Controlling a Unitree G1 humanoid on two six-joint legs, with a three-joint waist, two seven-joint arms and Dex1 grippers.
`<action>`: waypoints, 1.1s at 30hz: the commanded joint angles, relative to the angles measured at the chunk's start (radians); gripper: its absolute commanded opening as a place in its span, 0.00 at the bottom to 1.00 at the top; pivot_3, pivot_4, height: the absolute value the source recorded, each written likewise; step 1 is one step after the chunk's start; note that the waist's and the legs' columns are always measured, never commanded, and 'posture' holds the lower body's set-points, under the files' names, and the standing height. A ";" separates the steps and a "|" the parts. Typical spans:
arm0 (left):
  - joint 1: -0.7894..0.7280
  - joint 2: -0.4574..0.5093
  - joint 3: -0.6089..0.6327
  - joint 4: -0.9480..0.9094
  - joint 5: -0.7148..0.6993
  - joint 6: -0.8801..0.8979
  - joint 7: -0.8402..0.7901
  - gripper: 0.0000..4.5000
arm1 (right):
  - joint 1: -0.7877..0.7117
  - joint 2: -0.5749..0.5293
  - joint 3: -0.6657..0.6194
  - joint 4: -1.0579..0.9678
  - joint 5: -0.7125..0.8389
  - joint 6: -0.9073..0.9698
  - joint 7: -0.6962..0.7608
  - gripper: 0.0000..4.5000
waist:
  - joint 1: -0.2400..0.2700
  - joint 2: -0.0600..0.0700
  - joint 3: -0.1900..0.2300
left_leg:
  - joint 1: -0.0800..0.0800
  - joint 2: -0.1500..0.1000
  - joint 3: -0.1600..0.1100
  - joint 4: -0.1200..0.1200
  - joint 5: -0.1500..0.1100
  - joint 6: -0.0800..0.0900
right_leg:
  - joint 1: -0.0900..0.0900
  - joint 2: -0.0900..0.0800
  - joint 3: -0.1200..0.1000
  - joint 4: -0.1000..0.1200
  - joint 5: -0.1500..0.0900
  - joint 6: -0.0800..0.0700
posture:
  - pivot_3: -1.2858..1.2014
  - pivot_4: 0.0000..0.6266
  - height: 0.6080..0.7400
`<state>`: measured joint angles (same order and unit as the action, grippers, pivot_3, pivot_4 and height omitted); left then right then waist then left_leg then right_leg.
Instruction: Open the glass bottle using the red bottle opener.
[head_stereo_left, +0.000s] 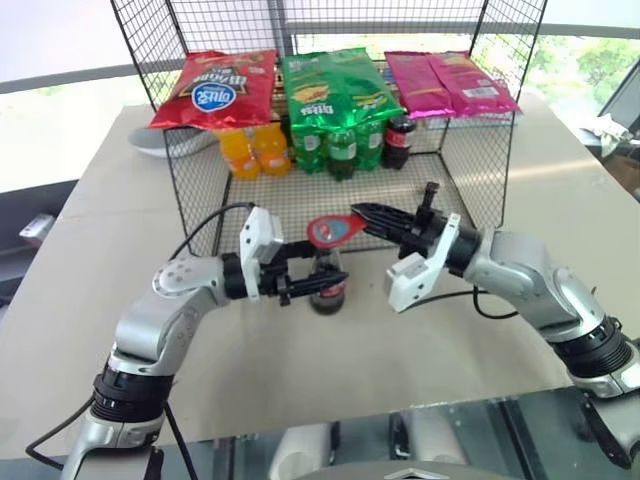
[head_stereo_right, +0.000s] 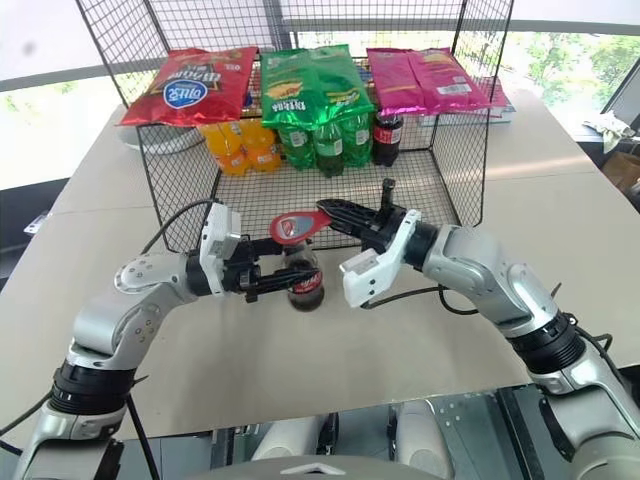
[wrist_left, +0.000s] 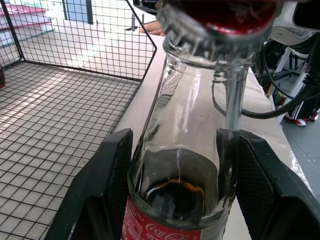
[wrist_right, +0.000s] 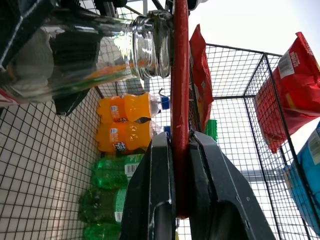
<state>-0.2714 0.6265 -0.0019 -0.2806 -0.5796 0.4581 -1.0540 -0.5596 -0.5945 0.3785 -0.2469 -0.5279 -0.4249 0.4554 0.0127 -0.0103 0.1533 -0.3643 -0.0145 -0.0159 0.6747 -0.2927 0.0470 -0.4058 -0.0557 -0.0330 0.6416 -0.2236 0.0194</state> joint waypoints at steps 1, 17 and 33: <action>0.007 -0.002 0.008 -0.004 0.002 -0.021 -0.003 0.51 | -0.006 0.013 -0.042 -0.011 0.013 0.033 0.016 0.00 | 0.000 0.000 0.000 | -0.001 0.000 0.000 0.000 0.000 0.000 | -0.001 0.000 0.000 0.000 0.000 0.000 | 0.52 0.24 1.00; 0.030 -0.003 0.013 -0.033 -0.003 -0.044 0.016 0.51 | 0.290 0.152 -0.246 -0.283 0.411 0.627 0.143 0.00 | 0.004 0.000 0.001 | -0.008 0.000 0.000 -0.001 0.000 0.000 | -0.006 -0.005 -0.001 -0.001 0.002 0.003 | 0.52 0.24 1.00; 0.087 -0.019 0.015 -0.082 0.009 -0.094 0.060 0.51 | 0.465 0.250 -0.323 -0.270 0.843 1.408 0.105 0.44 | 0.001 0.001 0.002 | -0.009 -0.001 -0.001 -0.002 0.000 0.000 | -0.008 -0.005 -0.003 -0.002 0.002 0.004 | 0.52 0.24 1.00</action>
<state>-0.1897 0.6064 0.0079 -0.3370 -0.5786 0.3754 -1.0012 -0.0781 -0.3457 0.0743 -0.5245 0.3047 0.9590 0.5836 0.0134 -0.0093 0.1552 -0.3732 -0.0150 -0.0173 0.6723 -0.2930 0.0474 -0.4136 -0.0606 -0.0357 0.6397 -0.2215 0.0232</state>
